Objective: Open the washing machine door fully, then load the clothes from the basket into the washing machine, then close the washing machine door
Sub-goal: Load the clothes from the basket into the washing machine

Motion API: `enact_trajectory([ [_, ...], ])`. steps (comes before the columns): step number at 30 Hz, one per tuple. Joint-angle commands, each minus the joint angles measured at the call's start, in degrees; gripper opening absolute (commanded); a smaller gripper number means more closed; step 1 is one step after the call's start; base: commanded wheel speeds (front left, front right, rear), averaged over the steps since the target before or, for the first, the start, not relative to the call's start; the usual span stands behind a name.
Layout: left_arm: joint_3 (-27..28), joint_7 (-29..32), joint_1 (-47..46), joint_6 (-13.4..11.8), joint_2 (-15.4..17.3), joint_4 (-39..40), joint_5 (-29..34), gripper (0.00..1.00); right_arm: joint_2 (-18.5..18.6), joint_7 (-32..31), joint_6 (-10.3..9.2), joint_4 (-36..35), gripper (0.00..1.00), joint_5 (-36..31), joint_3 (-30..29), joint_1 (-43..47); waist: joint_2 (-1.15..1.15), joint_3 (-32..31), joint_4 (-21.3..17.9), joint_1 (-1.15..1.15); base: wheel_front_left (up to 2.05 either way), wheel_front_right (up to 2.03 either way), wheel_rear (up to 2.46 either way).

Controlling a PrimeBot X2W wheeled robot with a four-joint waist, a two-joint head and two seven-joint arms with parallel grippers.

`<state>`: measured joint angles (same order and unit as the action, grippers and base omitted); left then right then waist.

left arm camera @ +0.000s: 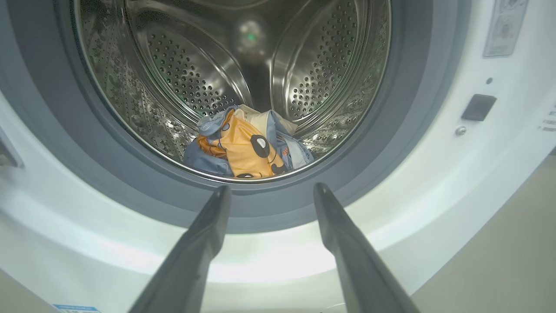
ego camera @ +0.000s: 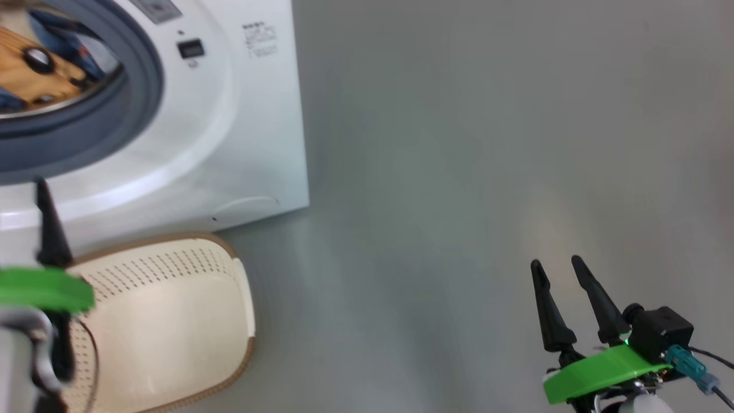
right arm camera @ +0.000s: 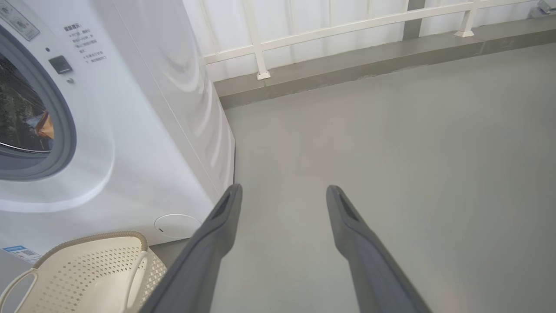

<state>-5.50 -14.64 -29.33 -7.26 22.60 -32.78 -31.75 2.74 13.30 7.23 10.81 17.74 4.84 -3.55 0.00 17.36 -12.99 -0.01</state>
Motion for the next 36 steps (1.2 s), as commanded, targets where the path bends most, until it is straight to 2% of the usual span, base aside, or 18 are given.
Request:
enact_trajectory([
  [1,2.25,-0.34,3.15,-1.14,1.8,4.49,1.22,1.0,1.06,-0.36,0.25,-1.84,1.0,-0.82,0.6,1.01,0.0,-4.87,2.96,0.01,0.0,0.0,0.0],
  [5,2.67,-0.35,12.77,-3.54,-0.98,14.03,2.87,1.0,1.7,-2.08,0.25,-3.12,1.0,-1.76,0.1,2.74,0.0,-7.72,3.9,0.01,0.0,0.0,0.0],
  [14,0.73,-0.35,26.65,-6.79,-5.4,25.33,5.39,1.0,3.42,-5.68,0.25,-6.56,1.0,-3.02,-1.05,5.81,0.0,-12.05,6.2,0.01,0.0,0.0,0.0],
  [25,-2.73,-0.35,33.29,-8.1,-8.96,28.14,7.04,1.0,4.42,-9.06,0.25,-10.0,1.0,-3.69,-1.81,8.54,0.0,-15.68,7.95,0.01,0.0,0.0,0.0],
  [36,-5.41,-0.36,36.96,-7.82,-10.13,30.74,9.2,1.0,5.19,-11.06,0.25,-12.31,1.0,-4.07,-3.24,10.47,0.0,-17.51,9.89,0.01,0.0,0.0,0.0],
])
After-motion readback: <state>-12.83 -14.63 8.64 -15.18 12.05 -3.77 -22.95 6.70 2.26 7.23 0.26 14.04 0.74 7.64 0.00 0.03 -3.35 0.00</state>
